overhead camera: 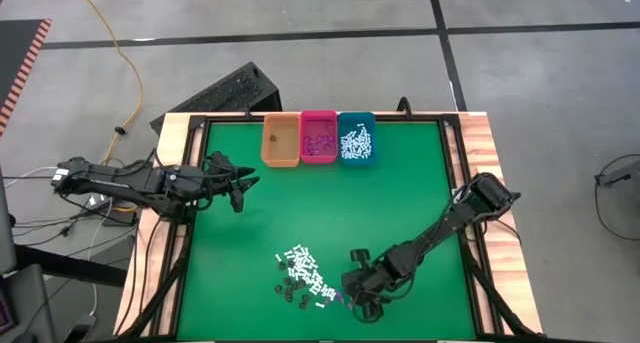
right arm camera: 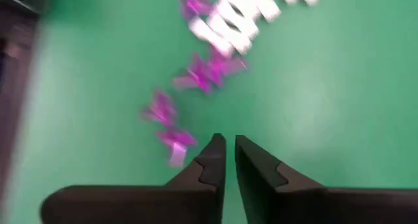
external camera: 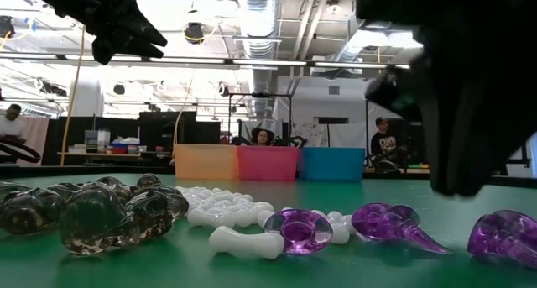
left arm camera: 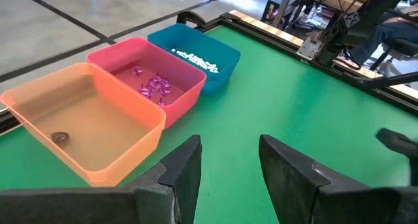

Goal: Sort Halloween decoration
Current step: Put the violet witch hat toy into the red bin

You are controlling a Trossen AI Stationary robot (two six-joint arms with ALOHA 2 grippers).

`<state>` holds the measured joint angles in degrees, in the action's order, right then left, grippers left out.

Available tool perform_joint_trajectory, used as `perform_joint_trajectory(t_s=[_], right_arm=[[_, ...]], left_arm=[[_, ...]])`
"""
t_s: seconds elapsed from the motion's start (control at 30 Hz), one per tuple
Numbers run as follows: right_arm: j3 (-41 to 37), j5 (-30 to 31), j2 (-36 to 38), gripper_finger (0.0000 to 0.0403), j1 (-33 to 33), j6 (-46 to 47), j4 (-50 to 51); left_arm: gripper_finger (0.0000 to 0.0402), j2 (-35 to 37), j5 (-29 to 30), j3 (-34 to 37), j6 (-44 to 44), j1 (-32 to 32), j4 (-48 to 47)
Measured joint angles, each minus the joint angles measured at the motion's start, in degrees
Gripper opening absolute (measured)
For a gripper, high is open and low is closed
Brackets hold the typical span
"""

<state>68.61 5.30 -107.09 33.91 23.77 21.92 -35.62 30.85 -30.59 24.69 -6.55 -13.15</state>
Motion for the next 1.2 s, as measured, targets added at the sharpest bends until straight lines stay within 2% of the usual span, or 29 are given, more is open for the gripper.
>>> perform_joint_trajectory(t_s=[0.17,0.37,0.53,0.63,0.87,1.2], right_arm=[[3.8,-0.7,0.0,0.0108,1.3,0.1,-0.8],[4.1,-0.4,0.0,0.0173,4.5,-1.8,-0.2],[4.1,5.8,0.0,0.0211,4.8,-1.9,1.4],[4.1,6.4,-0.4,0.0218,3.9,-2.0,1.1],[4.1,2.2,-3.8,0.0214,4.5,-4.2,-1.8],[4.1,3.7,-5.6,0.0202,4.4,-0.9,0.5]], left_arm=[[0.0144,0.0,-0.4,0.0,0.0,0.0,0.0],[0.0144,0.0,-0.6,0.0,0.0,0.0,-0.8],[0.0144,0.0,-1.2,0.0,0.0,0.0,-1.8],[0.0144,0.0,-1.6,0.0,0.1,0.0,-1.9],[0.0144,0.0,-1.6,0.0,0.2,0.0,-2.7],[0.0144,0.0,-1.6,0.0,0.5,0.0,-3.1]])
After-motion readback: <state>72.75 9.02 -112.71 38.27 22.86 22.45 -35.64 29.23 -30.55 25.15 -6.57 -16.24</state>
